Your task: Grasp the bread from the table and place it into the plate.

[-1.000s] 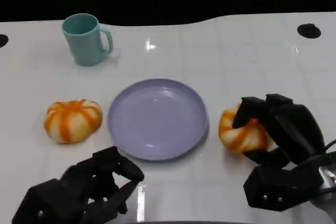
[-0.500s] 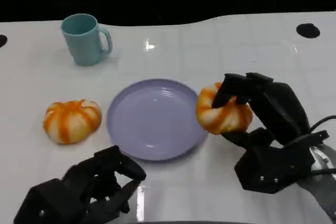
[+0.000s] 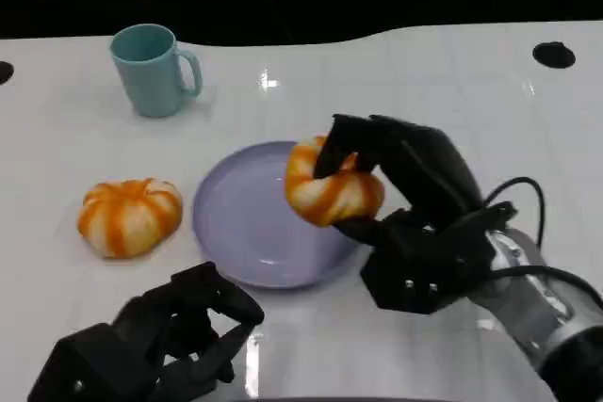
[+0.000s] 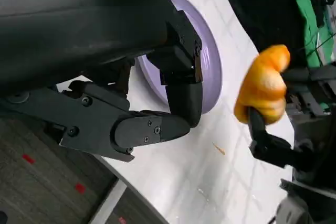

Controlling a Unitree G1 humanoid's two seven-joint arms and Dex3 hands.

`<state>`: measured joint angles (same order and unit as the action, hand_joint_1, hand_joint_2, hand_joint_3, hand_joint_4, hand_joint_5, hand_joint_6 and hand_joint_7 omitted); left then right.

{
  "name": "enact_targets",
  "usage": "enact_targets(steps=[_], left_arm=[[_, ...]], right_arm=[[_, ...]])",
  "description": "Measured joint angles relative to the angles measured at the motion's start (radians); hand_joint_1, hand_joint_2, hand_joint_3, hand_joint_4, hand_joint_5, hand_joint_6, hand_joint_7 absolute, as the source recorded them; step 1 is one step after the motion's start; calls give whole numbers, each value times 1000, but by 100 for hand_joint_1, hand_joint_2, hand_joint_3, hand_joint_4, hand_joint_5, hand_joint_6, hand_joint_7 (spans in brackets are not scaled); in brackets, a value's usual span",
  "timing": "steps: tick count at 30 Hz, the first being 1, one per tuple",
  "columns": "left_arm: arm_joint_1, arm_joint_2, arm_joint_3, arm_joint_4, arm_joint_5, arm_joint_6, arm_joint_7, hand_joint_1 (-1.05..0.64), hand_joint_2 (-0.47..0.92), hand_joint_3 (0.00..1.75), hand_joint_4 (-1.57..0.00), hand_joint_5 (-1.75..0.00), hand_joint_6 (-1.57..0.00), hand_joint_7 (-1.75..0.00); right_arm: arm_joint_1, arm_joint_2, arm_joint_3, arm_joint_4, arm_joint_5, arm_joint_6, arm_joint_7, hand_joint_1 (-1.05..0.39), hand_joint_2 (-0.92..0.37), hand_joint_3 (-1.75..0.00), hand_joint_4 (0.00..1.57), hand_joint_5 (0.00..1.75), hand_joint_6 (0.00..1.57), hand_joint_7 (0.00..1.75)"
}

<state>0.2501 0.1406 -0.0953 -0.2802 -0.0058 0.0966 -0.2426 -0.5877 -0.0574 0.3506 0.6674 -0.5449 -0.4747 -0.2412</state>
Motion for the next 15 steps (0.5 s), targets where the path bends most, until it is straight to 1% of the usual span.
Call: enact_targets(steps=[4,8,9,10,11,12,13,14,15], left_arm=[[2,1,1,1,0,-1,0,-36,92,47,-64,-175,-59,-135],[5,1,1,1,1,0,0,-36,92,46,-63,-175,-59,-134],[5,1,1,1,1,0,0,-37,92,45,-62,-175,-59,-134],[5,1,1,1,3,0,0,-37,92,45,-62,-175,-59,-134],[5,1,0,1,5,0,0,-37,92,45,-62,-175,-59,-134],[5,1,0,1,10,0,0,-37,92,45,-62,-175,-59,-133],[5,1,0,1,11,0,0,-36,92,45,-62,-175,-59,-133],[6,1,0,1,11,0,0,-36,92,45,-62,-175,-59,-133],[6,1,0,1,11,0,0,-36,92,45,-62,-175,-59,-133]], right_arm=[[-57,53,19,105,-18,-2,-30,-6,-21,-143,98,175,74,175],[-107,101,32,214,-19,9,-53,-7,-24,-142,92,175,70,174],[-118,109,34,235,-18,10,-53,-8,-27,-138,90,175,75,149],[-131,118,34,258,-13,13,-51,-8,-28,-136,89,175,78,139],[-139,124,33,273,-10,22,-46,-9,-34,-120,80,174,81,107],[-150,128,33,290,-6,31,-34,-11,-40,-107,72,165,83,82],[-156,131,33,300,-1,40,-24,-15,-50,-88,65,141,81,59],[-160,133,33,303,3,50,-8,-20,-59,-70,55,121,79,37],[-163,134,33,305,5,64,12,-24,-65,-60,43,96,71,23]])
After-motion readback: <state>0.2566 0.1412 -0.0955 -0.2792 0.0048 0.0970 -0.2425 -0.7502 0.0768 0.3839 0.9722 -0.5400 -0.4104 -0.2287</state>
